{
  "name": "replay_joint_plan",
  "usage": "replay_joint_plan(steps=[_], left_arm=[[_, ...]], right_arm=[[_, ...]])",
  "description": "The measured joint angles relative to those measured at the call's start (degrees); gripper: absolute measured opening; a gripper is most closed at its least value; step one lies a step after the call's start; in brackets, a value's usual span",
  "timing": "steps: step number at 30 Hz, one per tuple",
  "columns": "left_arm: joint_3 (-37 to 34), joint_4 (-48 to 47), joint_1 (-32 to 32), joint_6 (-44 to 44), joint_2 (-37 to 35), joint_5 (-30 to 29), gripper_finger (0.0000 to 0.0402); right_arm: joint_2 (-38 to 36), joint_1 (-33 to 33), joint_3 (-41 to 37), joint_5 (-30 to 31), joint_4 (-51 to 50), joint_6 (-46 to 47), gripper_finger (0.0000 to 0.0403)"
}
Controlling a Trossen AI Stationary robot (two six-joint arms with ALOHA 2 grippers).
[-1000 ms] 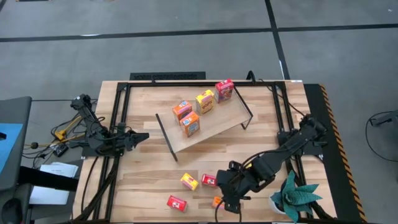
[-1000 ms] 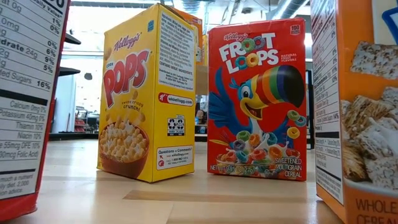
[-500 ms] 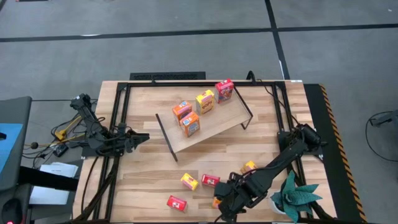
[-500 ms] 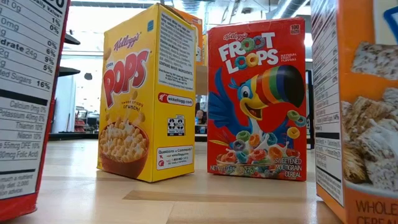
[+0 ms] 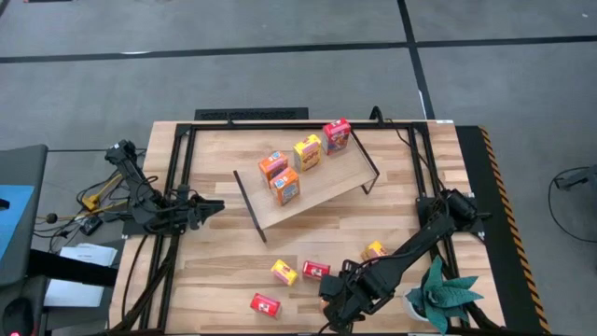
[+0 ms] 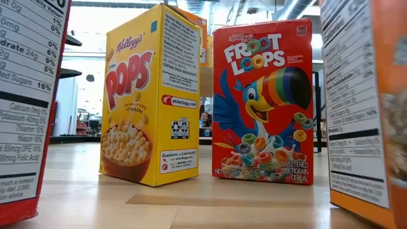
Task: Stack cereal on shelf
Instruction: Put the orange cereal box on the shelf aligned with the other orange cereal box
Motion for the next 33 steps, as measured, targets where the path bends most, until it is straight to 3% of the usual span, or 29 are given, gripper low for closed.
replay_joint_plan(steps=[6, 17, 24, 33], left_arm=[[0.0, 0.0, 0.0, 0.0, 0.0, 0.0, 0.0249], [0.0, 0.0, 0.0, 0.0, 0.0, -0.1, 0.0249], [0.0, 0.0, 0.0, 0.0, 0.0, -0.1, 0.0249], [0.0, -0.1, 0.0, -0.4, 0.0, -0.2, 0.0249]], right_arm=[[0.2, 0.0, 0.0, -1.4, -0.3, -1.9, 0.0263], [-3.3, -2.6, 0.0, -5.0, -0.6, -7.2, 0.0129], [-11.0, -8.6, 0.0, -6.0, -3.1, -15.2, 0.0135], [-20.6, -22.2, 0.0, -5.7, -4.6, -29.1, 0.0135]])
